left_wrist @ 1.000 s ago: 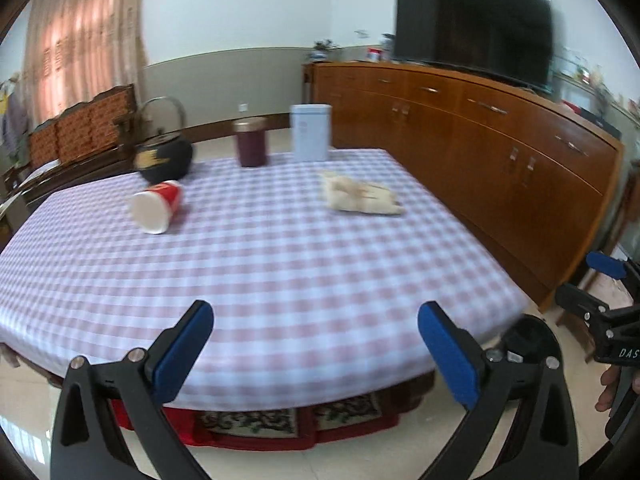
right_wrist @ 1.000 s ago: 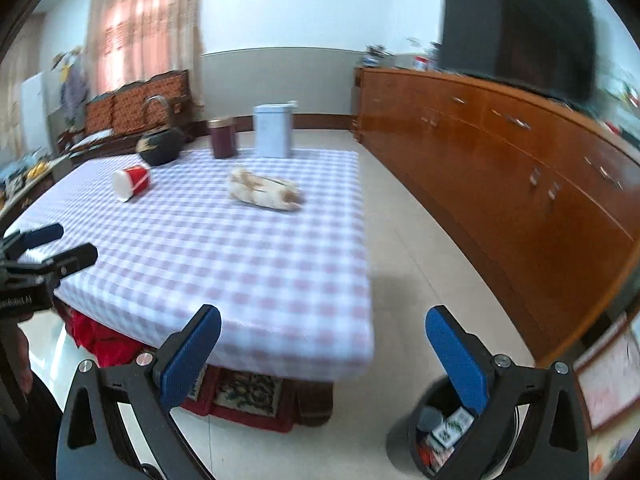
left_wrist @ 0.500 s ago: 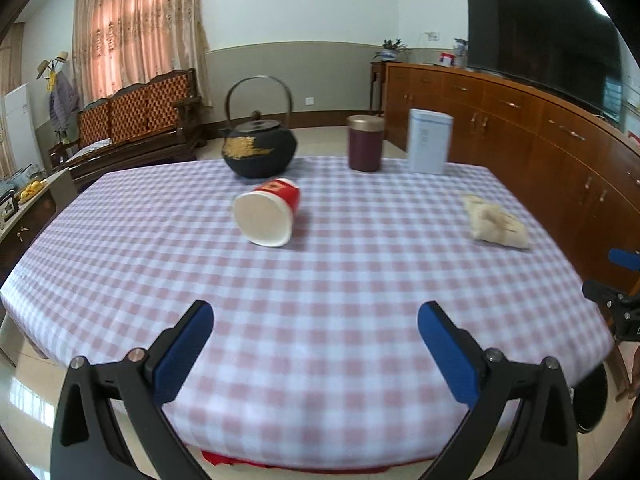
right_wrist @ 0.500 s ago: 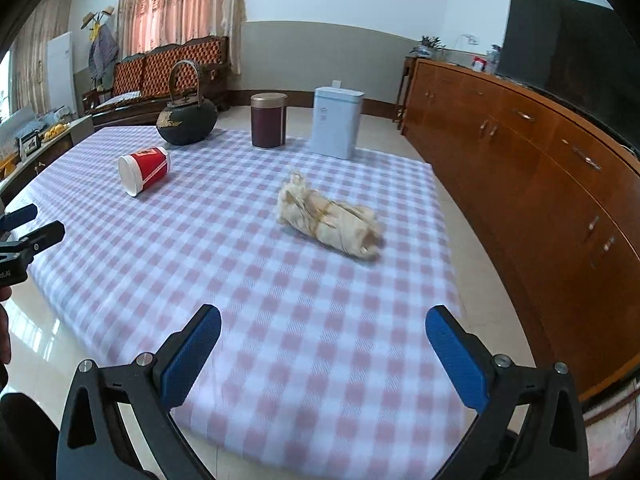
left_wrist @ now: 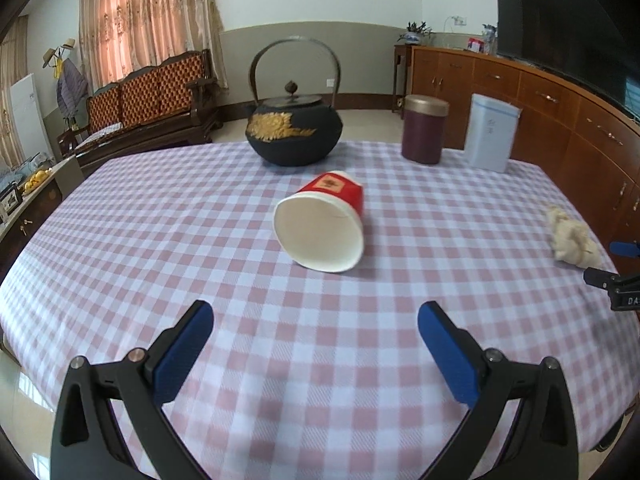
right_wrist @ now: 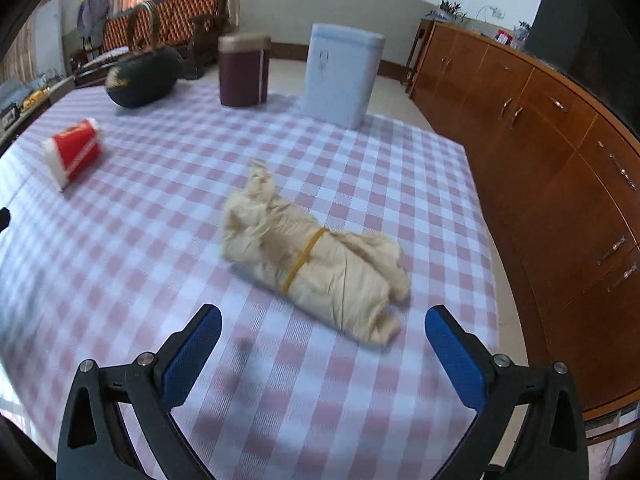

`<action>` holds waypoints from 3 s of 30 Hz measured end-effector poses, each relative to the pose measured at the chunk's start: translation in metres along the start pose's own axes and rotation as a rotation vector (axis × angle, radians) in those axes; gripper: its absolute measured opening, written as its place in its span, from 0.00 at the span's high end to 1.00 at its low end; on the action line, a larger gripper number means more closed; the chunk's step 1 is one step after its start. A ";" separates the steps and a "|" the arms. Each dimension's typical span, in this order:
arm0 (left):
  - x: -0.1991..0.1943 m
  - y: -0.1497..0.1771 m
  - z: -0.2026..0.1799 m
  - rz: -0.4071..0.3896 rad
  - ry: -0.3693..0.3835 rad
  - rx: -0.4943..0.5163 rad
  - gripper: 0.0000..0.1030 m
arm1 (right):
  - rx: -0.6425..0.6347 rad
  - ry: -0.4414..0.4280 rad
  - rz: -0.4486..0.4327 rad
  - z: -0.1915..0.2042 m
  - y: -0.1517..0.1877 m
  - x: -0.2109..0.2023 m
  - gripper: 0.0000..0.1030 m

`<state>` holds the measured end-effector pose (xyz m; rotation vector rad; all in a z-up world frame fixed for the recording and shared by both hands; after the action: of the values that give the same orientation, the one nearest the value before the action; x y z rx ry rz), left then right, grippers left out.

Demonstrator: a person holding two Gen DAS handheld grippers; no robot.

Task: Collect trash
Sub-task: 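Grasp the red-and-white paper cup with the left tool while the right tool grasps the beige cloth bundle, then carry the paper cup and cloth bundle in both tools over the black bin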

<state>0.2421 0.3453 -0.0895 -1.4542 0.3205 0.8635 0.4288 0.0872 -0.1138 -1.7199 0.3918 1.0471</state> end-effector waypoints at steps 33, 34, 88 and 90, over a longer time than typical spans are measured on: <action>0.054 -0.043 -0.003 -0.016 0.113 0.042 0.40 | 0.165 -0.244 0.007 0.057 -0.046 0.037 0.63; 0.048 -0.042 -0.006 -0.030 0.116 0.045 0.40 | 0.170 -0.249 0.000 0.056 -0.045 0.034 0.64; -0.179 0.013 -0.226 -0.231 0.367 0.174 0.41 | 0.343 -0.046 -0.209 -0.096 0.157 -0.215 0.67; -0.182 0.013 -0.243 -0.234 0.394 0.193 0.41 | 0.362 -0.024 -0.207 -0.110 0.167 -0.219 0.67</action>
<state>0.1851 0.0578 -0.0109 -1.4405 0.5019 0.3439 0.2405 -0.1258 -0.0312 -1.3899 0.3549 0.7909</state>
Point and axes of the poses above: each gripper's, at about its wrist camera, not at the fingertips, and x roughly the way its jaws point, z to its left, y to its underside, the point moved 3 cm from there along x, roughly the way its jaws point, and after that the axes turned 10 degrees about x, right-handed, at the moved point
